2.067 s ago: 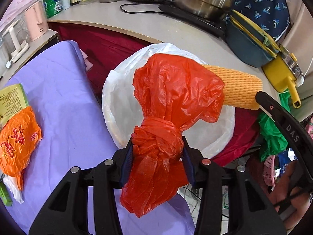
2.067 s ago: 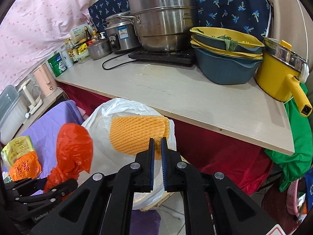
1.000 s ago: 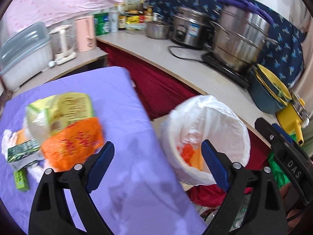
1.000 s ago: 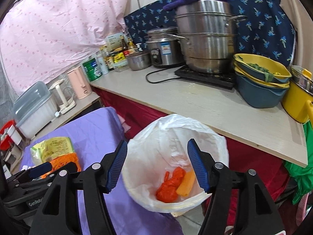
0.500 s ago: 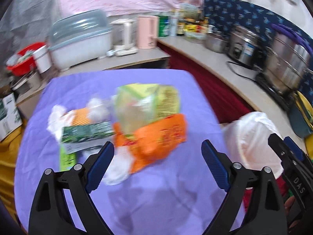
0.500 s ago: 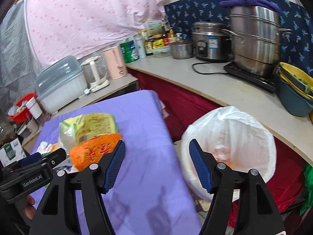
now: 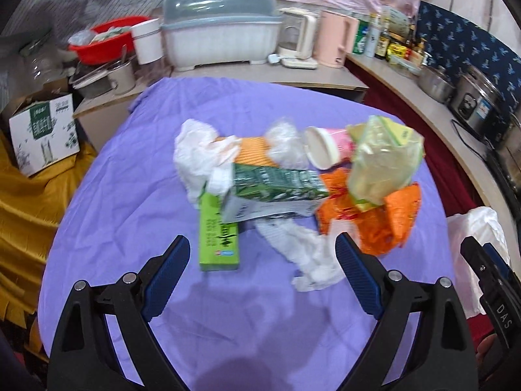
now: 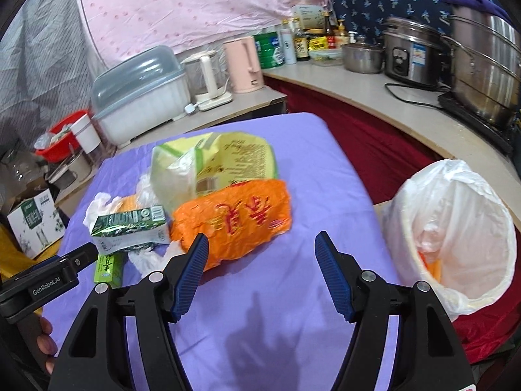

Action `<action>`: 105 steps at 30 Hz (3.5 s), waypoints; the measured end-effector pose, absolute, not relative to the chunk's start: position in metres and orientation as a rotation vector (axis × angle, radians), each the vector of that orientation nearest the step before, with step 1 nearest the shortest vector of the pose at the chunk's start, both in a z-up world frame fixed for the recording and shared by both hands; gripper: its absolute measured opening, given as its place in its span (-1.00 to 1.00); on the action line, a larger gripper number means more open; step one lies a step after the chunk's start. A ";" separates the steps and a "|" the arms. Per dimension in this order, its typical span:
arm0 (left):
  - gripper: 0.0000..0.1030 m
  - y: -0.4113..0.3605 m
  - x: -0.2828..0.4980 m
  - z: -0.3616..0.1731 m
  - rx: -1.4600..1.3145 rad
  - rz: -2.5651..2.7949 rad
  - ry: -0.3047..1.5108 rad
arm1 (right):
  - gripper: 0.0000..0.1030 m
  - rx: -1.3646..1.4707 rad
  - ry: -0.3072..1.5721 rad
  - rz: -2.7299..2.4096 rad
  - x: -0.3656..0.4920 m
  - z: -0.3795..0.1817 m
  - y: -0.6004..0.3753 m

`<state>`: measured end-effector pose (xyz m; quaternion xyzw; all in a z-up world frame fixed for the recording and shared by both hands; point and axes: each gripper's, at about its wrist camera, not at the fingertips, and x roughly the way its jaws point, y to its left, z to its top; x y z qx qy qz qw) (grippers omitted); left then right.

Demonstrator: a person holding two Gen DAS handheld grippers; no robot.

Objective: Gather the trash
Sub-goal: 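Move both grippers back over the remaining trash on the table, then grasp the orange printed bag with the right gripper while the left gripper grasps the white tissue, then carry the orange bag and white tissue into the bin and release both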

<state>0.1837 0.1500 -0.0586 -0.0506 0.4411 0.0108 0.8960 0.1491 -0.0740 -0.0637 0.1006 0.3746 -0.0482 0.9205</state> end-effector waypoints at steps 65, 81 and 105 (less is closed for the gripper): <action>-0.82 0.108 0.186 -0.115 -0.164 -0.200 1.073 | -0.63 0.319 0.798 -0.129 0.141 -0.090 -0.096; -0.83 0.054 0.135 -0.019 -0.107 -0.345 0.903 | -0.63 0.300 0.646 -0.076 0.086 -0.026 -0.121; -0.82 -0.156 0.104 -0.013 0.125 -0.655 0.894 | -0.62 0.408 0.611 -0.316 0.012 -0.031 -0.279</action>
